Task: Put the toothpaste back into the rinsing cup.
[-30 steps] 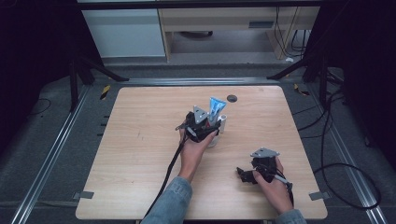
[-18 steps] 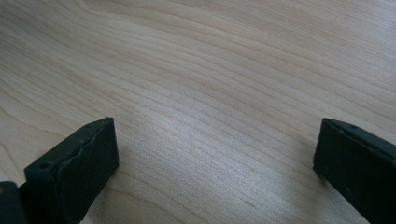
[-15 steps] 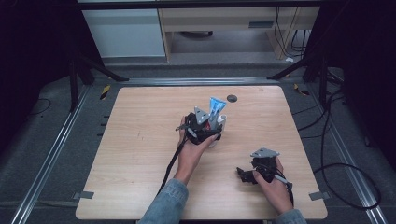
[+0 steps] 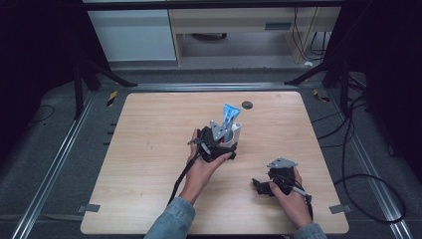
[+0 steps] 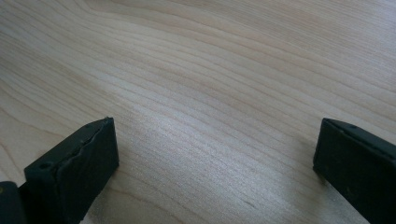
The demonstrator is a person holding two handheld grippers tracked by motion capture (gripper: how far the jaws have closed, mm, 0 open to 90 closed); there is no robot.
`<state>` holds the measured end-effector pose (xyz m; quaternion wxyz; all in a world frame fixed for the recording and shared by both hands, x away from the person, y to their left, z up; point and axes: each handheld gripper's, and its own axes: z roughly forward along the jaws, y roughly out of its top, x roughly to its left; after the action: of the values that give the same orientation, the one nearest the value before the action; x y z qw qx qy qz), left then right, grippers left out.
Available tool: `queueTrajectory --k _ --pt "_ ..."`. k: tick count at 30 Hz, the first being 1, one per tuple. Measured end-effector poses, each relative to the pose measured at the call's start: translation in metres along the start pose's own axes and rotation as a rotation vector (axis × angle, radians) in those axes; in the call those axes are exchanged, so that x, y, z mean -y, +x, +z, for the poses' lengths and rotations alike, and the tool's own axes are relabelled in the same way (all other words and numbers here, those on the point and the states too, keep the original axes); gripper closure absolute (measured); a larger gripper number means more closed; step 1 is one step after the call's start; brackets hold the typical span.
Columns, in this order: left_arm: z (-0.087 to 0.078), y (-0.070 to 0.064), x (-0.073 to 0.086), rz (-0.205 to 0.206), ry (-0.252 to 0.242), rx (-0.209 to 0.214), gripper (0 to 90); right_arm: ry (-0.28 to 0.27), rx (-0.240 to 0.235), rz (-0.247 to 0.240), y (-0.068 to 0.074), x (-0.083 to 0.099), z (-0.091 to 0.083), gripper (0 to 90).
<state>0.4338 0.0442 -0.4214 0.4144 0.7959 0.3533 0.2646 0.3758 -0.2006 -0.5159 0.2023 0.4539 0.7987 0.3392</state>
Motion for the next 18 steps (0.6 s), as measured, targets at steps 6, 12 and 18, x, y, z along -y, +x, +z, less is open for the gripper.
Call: queueTrajectory --k 6,12,18 --pt "-0.011 0.007 0.002 0.008 0.009 -0.014 6.0 0.001 0.000 0.000 0.000 0.000 0.000 0.3" --pt "-0.023 0.018 0.013 0.001 0.026 -0.028 6.0 0.000 0.000 -0.002 0.000 0.000 0.000 0.3" --pt "-0.036 0.038 0.027 -0.015 0.051 -0.051 6.0 0.001 0.001 -0.003 0.000 0.000 0.000 0.3"
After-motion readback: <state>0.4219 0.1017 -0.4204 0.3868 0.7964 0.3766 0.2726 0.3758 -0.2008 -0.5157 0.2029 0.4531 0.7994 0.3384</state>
